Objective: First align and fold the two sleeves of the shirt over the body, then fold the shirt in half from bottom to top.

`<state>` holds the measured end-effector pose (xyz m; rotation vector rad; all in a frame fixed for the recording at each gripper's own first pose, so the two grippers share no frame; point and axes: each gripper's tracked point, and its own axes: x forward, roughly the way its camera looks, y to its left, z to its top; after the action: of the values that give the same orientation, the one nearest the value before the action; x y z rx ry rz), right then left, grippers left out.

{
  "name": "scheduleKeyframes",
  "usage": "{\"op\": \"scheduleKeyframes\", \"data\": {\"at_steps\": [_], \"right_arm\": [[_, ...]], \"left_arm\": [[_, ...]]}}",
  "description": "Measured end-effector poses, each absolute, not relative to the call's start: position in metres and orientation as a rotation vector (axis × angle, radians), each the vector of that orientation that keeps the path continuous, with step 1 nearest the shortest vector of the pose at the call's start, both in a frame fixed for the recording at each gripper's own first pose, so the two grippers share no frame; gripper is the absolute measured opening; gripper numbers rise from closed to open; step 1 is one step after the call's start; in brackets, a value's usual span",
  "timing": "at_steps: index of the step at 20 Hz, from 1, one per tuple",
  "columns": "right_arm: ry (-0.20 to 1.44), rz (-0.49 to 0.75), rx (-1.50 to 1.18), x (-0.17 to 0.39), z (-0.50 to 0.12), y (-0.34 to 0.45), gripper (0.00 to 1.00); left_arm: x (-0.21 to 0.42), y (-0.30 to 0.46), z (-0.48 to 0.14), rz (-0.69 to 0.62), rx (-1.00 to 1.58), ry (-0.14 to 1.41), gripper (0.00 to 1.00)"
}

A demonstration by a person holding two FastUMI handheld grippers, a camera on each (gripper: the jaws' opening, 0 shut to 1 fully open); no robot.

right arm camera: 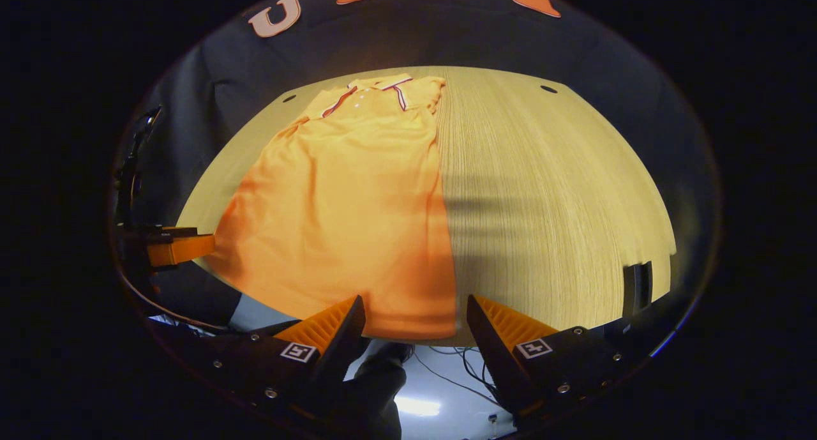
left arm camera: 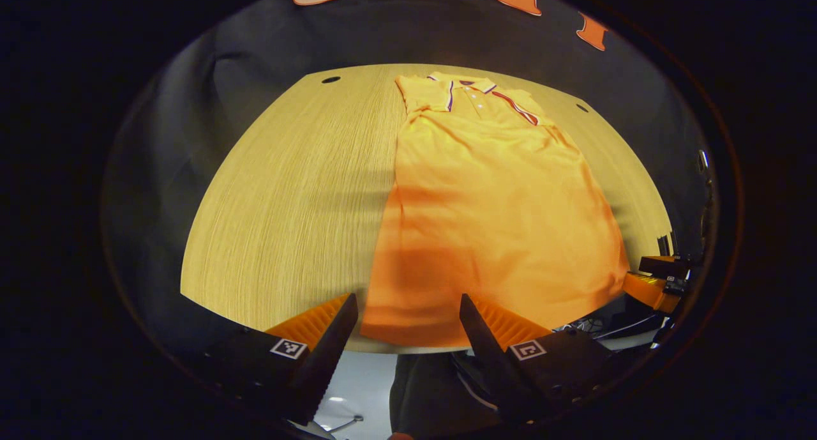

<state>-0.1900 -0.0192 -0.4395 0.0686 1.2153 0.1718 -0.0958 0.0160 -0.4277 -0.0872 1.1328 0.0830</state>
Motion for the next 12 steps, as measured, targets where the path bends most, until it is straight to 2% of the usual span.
{"op": "scheduleKeyframes", "data": {"at_steps": [8,12], "right_arm": [[1.359,0.188,-0.034,-0.198,-0.458,-0.017,0.97],[1.425,0.206,-0.073,-0.201,-0.456,-0.015,0.87]], "left_arm": [[-0.095,0.014,-0.457,0.062,-0.075,1.297,0.99],[-0.093,0.016,-0.460,0.048,-0.069,1.349,0.99]]}}
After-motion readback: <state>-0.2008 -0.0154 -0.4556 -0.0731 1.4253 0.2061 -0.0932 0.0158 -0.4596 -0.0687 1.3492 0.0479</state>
